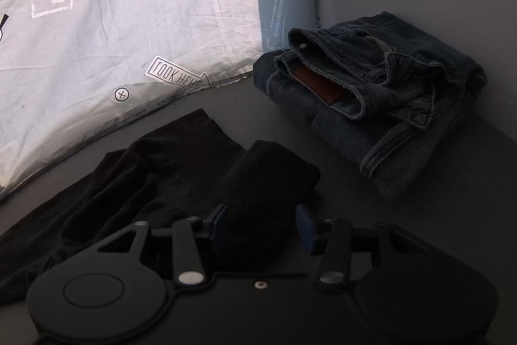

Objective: Fold clothes
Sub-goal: 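Open the left gripper and release the sleeve onto the table, then grasp the sweater hem with the right gripper and lift it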

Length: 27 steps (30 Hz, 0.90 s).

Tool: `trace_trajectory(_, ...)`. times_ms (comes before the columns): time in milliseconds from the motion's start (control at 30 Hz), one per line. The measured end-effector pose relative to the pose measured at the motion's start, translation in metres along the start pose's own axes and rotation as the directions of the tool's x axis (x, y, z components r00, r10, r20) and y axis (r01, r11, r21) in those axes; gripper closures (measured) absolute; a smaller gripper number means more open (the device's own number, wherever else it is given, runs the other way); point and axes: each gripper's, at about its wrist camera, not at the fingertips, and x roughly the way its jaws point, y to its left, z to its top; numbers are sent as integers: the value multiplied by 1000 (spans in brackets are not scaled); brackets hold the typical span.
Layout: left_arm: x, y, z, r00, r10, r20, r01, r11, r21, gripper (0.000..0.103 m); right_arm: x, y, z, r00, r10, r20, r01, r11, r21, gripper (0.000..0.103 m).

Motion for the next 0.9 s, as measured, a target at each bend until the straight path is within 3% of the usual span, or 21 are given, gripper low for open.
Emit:
trace_trajectory(67, -5, -16, -13, 1000, 5, 8, -5, 998, 59, 15, 3, -2, -18, 999, 22, -48, -23, 999, -25, 64)
trace_trajectory(167, -9, -34, -24, 1000, -11, 0, 11, 991, 135, 15, 8, -2, -29, 996, 69, -62, -70, 997, -18, 64)
trace_trajectory(367, -5, -37, -22, 999, -12, -43, 17, 992, 123, 6, 29, 9, -25, 984, 163, -78, -164, 987, -6, 64)
trace_trajectory(433, -4, -36, -22, 999, -4, -46, 9, 994, 105, 5, 32, 12, -24, 984, 162, -73, -165, 986, -33, 69)
trace_trajectory(500, -5, -36, -23, 999, -1, -49, 6, 995, 103, 4, 31, 13, -23, 984, 162, -79, -167, 984, -66, 85)
trace_trajectory(567, -6, -35, -24, 998, 0, -57, 5, 996, 93, 4, 25, 12, -20, 979, 181, -95, -189, 978, -92, 93)
trace_trajectory(633, -7, -34, -25, 998, 3, -63, 3, 996, 93, 4, 14, 7, -18, 971, 220, -98, -227, 971, -69, 95)
trace_trajectory(767, -10, -32, -29, 996, -3, -84, 11, 995, 101, 4, -14, 2, -19, 936, 334, -112, -333, 942, 28, 95)
trace_trajectory(900, -18, -26, -37, 995, -25, -97, 35, 994, 102, 4, -43, -2, -26, 848, 515, -126, -482, 847, 225, 95)
